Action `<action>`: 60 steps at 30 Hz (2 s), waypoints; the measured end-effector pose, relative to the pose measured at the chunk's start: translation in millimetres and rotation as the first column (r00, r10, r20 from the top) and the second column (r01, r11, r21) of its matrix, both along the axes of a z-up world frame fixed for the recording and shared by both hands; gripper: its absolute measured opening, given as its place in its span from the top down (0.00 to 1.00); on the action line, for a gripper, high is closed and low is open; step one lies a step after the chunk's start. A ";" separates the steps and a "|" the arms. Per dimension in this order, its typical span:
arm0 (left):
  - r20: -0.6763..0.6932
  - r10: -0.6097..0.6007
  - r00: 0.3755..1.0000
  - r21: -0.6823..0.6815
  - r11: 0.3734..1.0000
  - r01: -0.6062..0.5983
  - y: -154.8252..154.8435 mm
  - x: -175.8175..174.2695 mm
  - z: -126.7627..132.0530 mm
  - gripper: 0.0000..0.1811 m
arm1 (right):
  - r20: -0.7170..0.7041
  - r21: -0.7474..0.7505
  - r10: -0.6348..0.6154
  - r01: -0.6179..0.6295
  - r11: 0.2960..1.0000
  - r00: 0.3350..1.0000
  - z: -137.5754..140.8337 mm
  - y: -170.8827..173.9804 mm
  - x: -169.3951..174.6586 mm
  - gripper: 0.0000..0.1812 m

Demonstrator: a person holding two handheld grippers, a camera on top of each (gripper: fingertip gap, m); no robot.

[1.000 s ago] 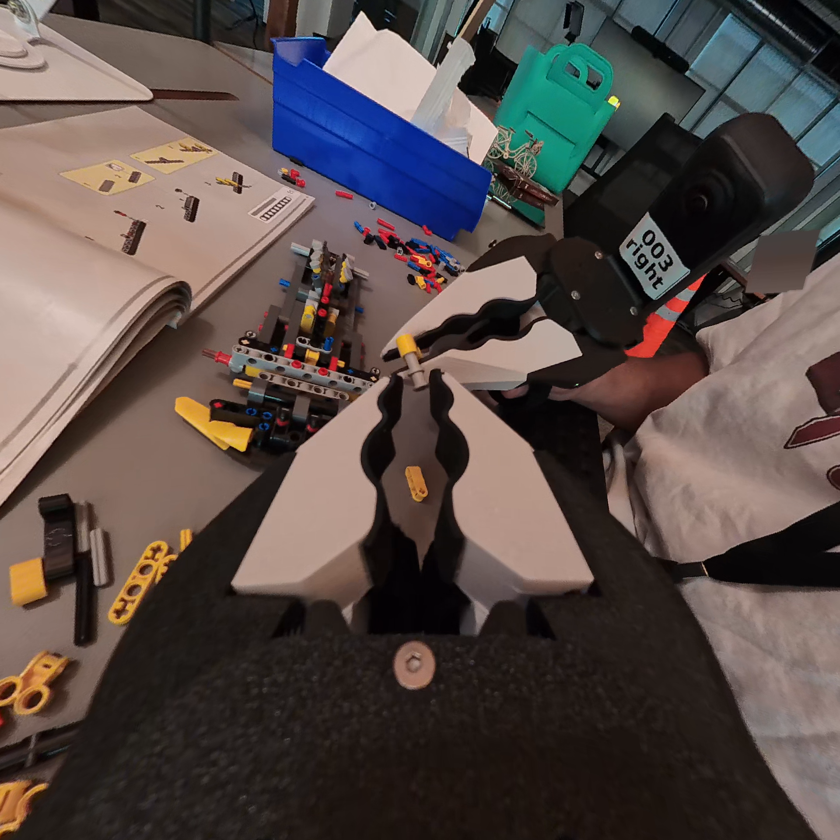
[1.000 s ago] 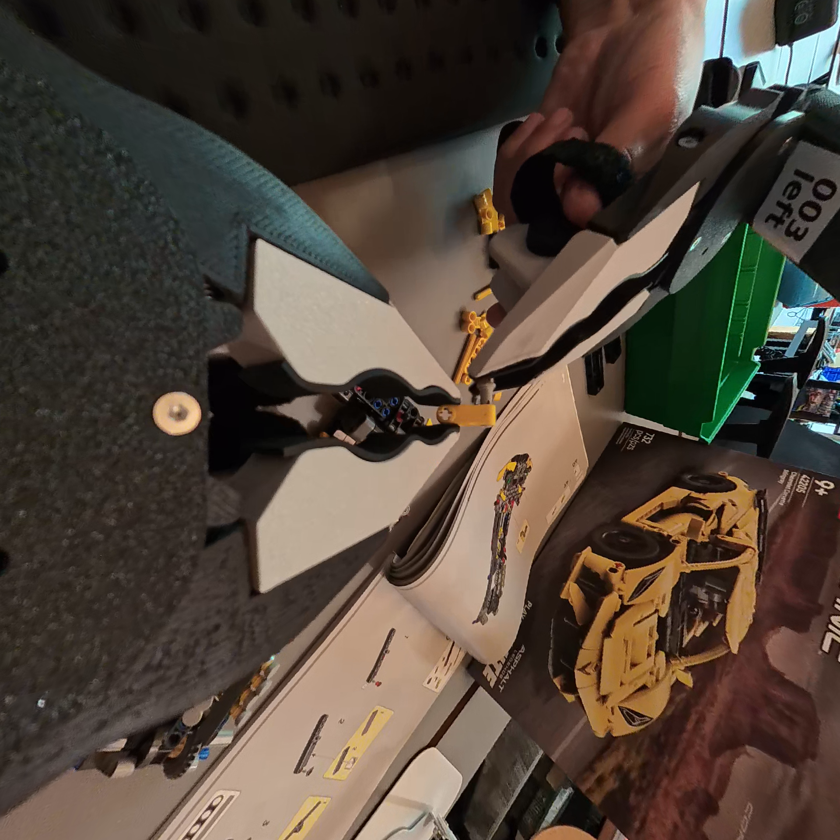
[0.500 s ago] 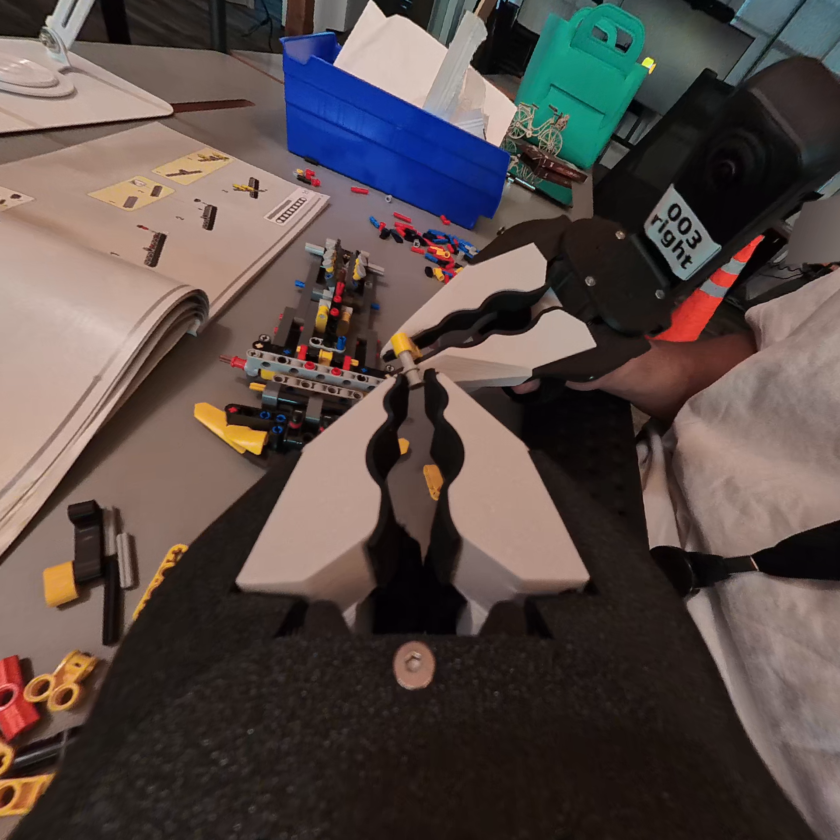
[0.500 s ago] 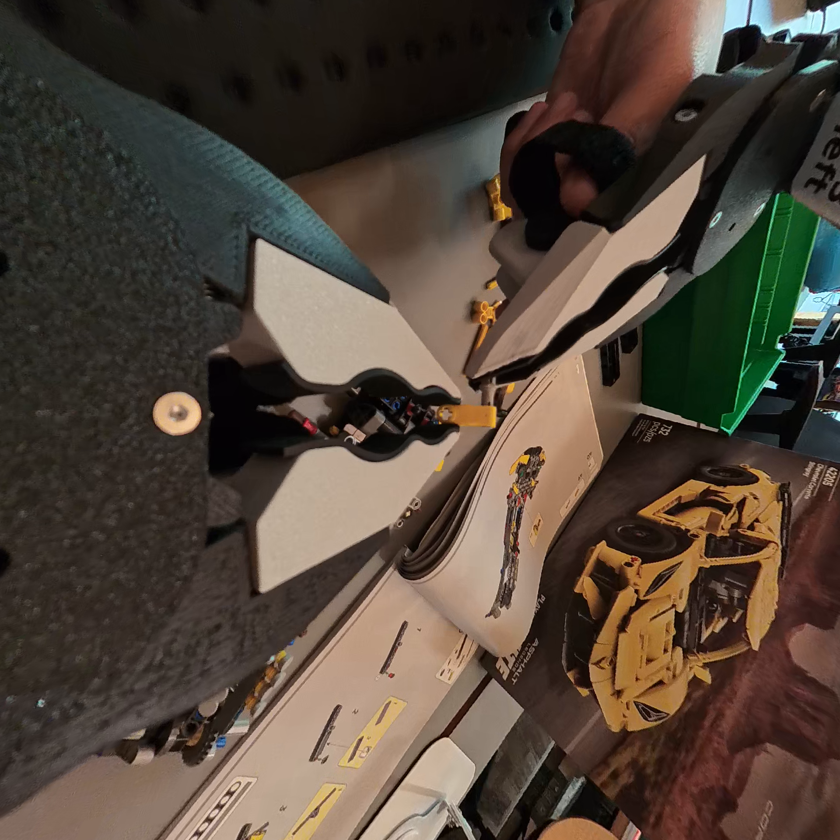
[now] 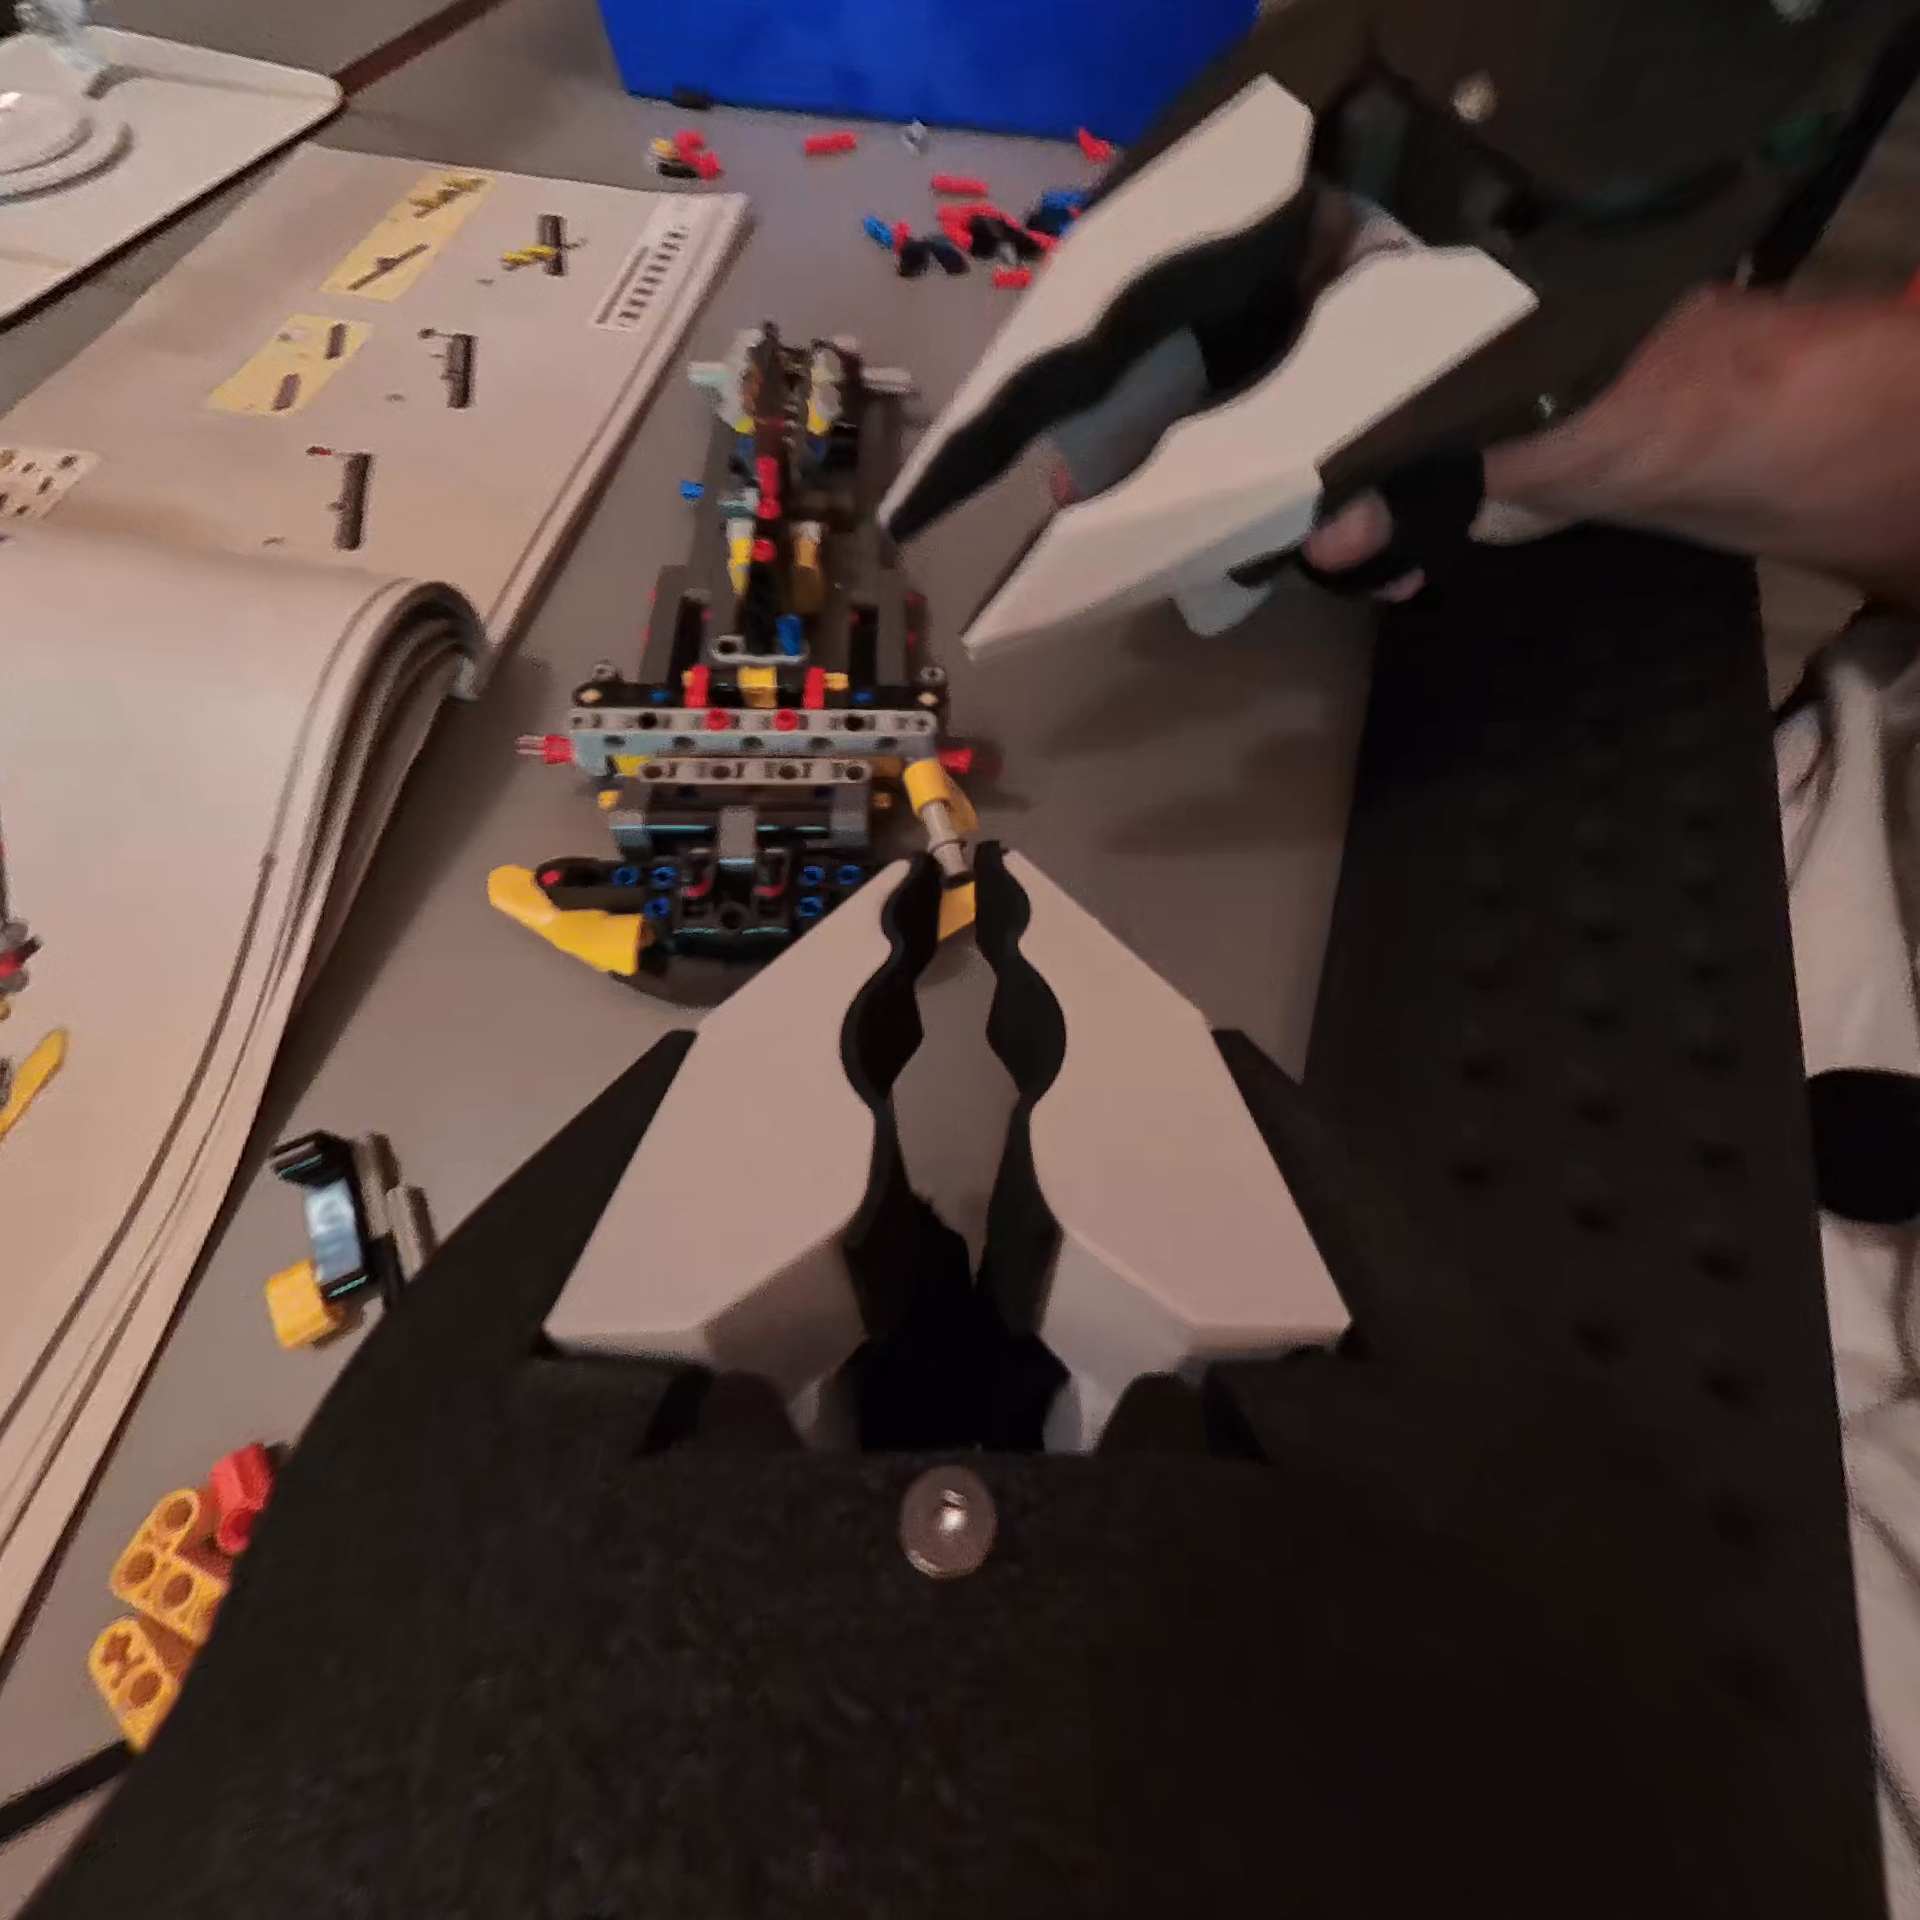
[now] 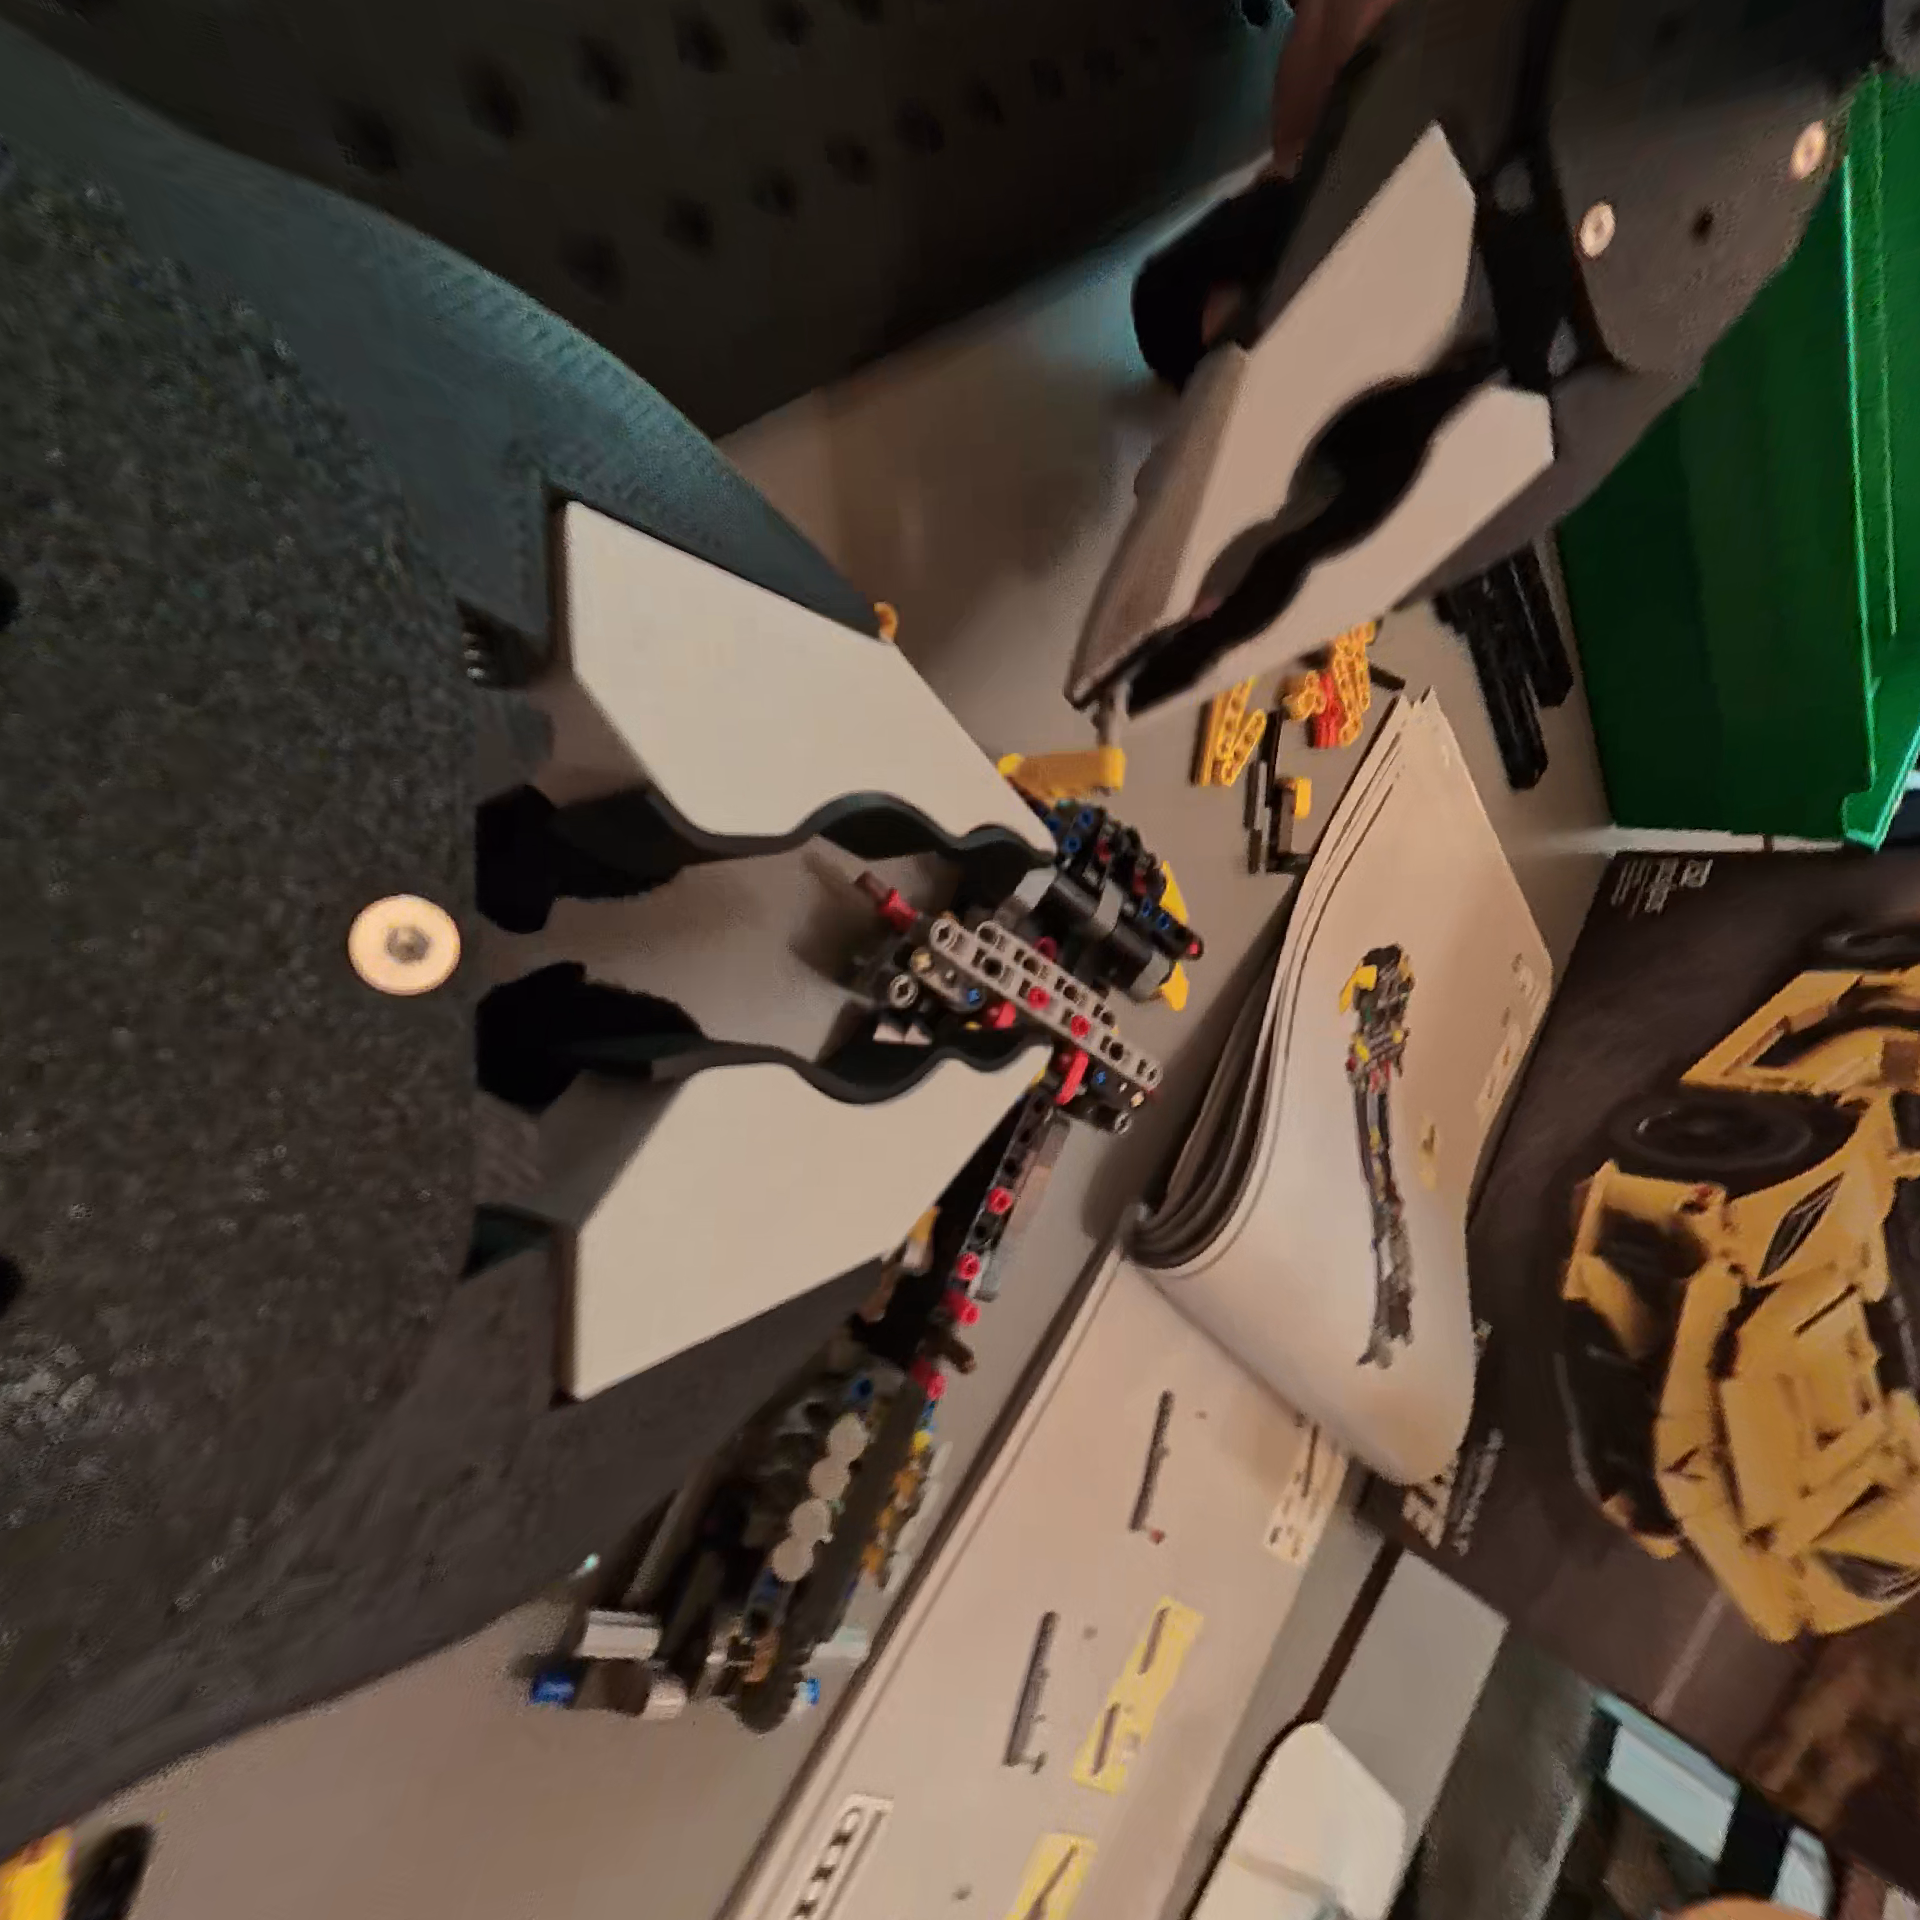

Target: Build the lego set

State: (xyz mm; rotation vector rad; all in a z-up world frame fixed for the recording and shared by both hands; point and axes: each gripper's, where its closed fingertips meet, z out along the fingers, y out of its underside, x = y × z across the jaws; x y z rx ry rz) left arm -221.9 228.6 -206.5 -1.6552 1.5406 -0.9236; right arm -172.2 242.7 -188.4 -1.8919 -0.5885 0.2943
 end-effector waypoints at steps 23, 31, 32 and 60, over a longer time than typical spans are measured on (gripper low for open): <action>-0.081 -0.031 0.996 0.130 0.991 0.041 -5.5 5.7 -15.7 0.97 | 0.152 -0.236 0.009 0.028 0.971 0.988 -54.3 2.3 4.9 0.85; -0.080 -0.039 0.996 0.149 0.988 0.051 -7.8 4.6 -14.7 0.97 | 0.111 -0.238 0.012 0.015 0.971 0.994 -50.3 0.7 6.3 0.85; -0.080 -0.041 0.996 0.151 0.987 0.053 -8.2 4.4 -14.6 0.97 | 0.127 -0.219 0.006 0.022 0.975 0.992 -48.4 0.4 7.2 0.84; -0.079 -0.053 0.995 0.217 0.974 0.070 -10.4 7.0 -14.1 0.97 | 0.097 -0.091 -0.060 0.068 0.994 0.993 -30.0 0.0 19.4 0.84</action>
